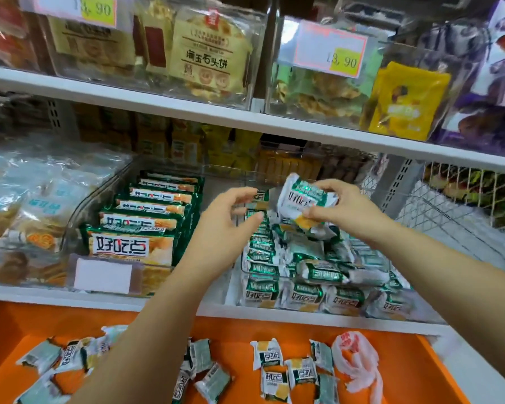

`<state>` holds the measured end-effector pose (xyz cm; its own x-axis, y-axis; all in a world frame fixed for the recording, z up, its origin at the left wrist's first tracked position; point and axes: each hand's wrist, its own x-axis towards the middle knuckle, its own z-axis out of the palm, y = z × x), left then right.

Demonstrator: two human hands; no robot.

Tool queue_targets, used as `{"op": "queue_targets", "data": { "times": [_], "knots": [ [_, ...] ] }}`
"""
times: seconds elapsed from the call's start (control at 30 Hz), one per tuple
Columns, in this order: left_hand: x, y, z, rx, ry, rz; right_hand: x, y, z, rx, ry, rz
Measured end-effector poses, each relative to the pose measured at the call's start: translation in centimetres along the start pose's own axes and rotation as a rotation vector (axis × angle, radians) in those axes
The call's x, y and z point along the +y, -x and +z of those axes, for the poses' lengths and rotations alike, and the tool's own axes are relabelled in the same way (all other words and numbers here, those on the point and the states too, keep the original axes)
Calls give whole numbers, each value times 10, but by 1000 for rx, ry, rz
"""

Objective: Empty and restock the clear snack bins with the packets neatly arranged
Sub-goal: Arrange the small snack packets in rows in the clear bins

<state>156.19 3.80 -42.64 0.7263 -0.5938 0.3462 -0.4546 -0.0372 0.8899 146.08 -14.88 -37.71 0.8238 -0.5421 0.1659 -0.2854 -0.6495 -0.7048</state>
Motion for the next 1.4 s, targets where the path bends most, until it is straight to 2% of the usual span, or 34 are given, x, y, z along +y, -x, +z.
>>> {"op": "queue_targets", "data": {
  "times": [0.07,0.13,0.27,0.37,0.57,0.7,0.77,0.87,1.1,1.27,1.33,1.4],
  "knots": [
    [-12,-10,3,-5,-88,-21,2,-23,8,96,-44,-28],
    [-20,-19,6,-26,-116,-39,4,-47,19,100,22,-46],
    [-34,-32,5,-35,-153,-29,13,-89,45,-15,193,15],
    [-46,-34,3,-77,-63,-55,19,-110,60,-126,355,52],
    [-61,-43,-3,-121,107,-72,36,-137,88,-230,424,28],
    [-66,-45,-1,-127,145,-62,36,-140,86,-228,476,-33],
    [-67,-46,-1,-128,157,-52,36,-139,83,-183,479,-121],
    [-68,-47,-1,-126,166,-50,36,-137,87,-171,607,-259],
    [-66,-45,0,-120,188,-56,38,-139,95,-131,568,-257],
    [-66,-45,0,-118,197,-56,37,-137,88,-287,684,-256],
    [-66,-45,-1,-122,196,-55,31,-131,77,-308,619,-222],
    [-67,-45,-1,-123,197,-50,26,-122,62,-253,506,-197]
  ]
}}
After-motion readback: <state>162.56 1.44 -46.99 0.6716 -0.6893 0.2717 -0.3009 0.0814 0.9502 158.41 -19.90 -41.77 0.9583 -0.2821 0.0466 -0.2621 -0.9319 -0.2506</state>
